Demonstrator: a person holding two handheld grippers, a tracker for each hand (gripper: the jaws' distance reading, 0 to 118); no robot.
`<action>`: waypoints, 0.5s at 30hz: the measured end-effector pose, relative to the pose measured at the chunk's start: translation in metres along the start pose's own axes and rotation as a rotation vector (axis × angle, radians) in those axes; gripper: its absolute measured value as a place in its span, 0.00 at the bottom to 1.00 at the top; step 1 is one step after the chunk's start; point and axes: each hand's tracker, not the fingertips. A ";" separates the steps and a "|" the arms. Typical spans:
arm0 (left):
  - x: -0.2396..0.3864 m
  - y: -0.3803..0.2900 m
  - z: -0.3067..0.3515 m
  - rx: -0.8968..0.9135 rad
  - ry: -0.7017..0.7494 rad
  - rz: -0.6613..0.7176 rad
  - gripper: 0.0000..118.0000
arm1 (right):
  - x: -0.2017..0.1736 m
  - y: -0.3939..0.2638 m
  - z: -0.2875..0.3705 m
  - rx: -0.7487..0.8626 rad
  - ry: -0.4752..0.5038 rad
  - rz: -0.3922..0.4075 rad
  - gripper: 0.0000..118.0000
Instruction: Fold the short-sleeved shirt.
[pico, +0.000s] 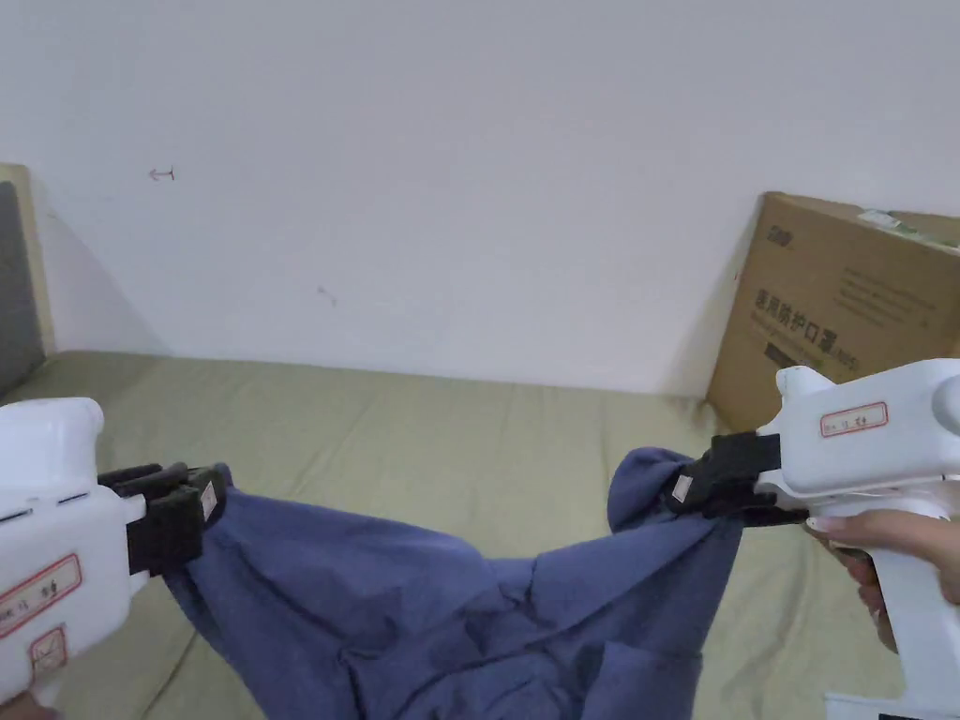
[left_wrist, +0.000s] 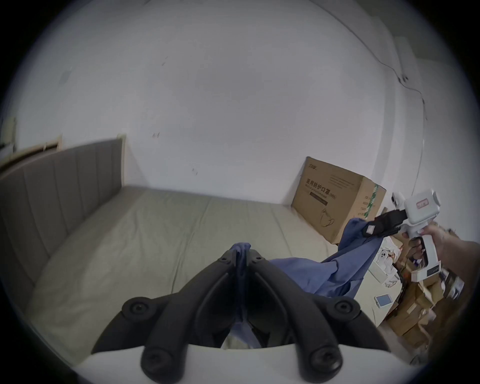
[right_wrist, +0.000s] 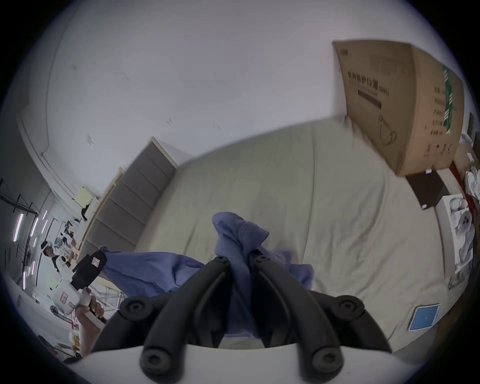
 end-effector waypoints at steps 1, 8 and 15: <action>0.006 0.010 0.002 0.002 -0.009 -0.013 0.05 | -0.006 0.004 0.013 0.025 -0.003 0.017 0.08; 0.023 0.080 0.005 0.051 -0.032 0.024 0.05 | -0.032 0.045 0.078 0.170 0.010 -0.005 0.08; 0.027 0.155 -0.028 0.087 -0.013 0.005 0.05 | -0.043 0.115 0.086 0.273 -0.063 0.009 0.08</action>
